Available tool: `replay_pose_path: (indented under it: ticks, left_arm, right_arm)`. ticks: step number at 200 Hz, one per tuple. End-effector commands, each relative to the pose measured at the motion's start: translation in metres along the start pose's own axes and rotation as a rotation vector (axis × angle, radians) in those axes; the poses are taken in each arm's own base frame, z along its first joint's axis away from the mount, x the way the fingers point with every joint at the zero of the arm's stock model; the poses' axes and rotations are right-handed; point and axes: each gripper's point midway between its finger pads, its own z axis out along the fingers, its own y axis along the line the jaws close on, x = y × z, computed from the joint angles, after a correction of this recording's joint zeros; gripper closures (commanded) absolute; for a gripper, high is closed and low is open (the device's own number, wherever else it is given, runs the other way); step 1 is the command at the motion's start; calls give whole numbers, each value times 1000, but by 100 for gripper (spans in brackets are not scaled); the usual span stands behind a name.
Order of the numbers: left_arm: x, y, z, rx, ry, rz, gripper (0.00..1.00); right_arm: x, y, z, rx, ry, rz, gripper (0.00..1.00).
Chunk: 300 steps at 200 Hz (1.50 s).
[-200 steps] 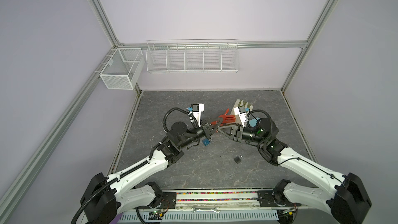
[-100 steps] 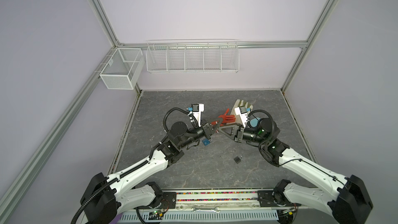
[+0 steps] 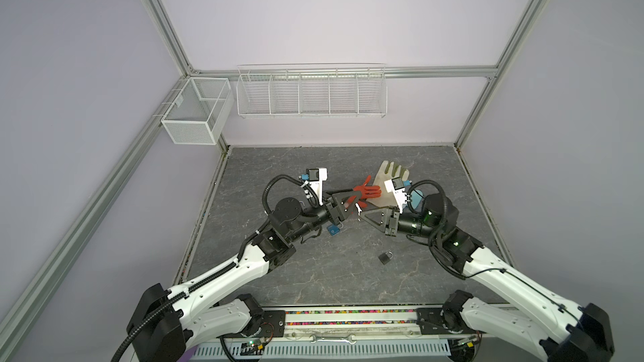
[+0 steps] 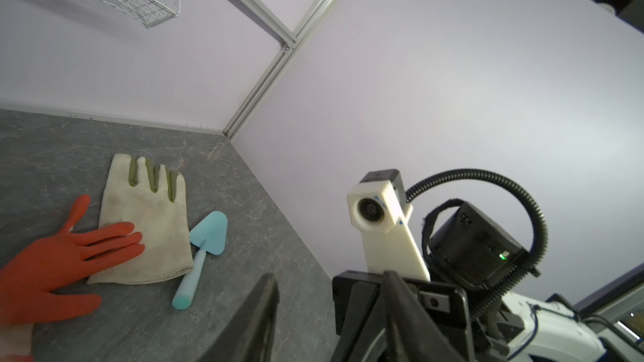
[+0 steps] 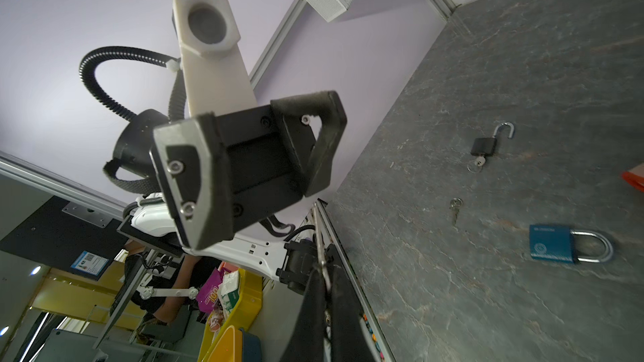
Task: Unlock with the key
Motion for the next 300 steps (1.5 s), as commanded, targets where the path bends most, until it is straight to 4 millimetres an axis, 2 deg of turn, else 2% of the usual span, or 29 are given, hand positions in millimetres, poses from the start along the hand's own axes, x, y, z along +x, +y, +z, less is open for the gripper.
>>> replay_pose_path:
  ticks: [1,25,50,84,89,129,160,177,205,230,261,300]
  left_arm:
    - [5,16,-7,-100,22,17,46]
    - [22,32,-10,-189,117,7,42]
    - [54,40,-7,-235,222,-27,41]
    - [110,39,8,-282,402,6,39]
    - [119,38,11,-285,430,19,39]
    - [191,38,28,-347,653,124,37]
    - [229,49,40,-378,775,173,36]
    - [245,63,41,-426,835,213,36]
    - [264,72,42,-484,950,294,35]
    - [281,86,40,-588,1065,387,34]
    - [299,103,44,-645,1113,405,33]
    - [314,114,45,-660,1142,400,32]
  right_arm:
    - [11,-12,-20,128,30,7,94]
    - [22,-18,-46,237,39,8,94]
    - [34,-29,-75,389,56,13,94]
    - [52,-49,-106,574,97,55,94]
    - [46,-41,-111,578,82,44,93]
    - [55,-48,-152,739,55,51,94]
    - [62,-58,-177,854,34,84,93]
    - [62,-55,-180,846,23,73,94]
    - [59,-54,-195,878,-33,62,93]
    - [58,-52,-196,869,-46,53,93]
    - [56,-51,-195,862,-52,48,93]
    - [55,-50,-197,859,-68,29,93]
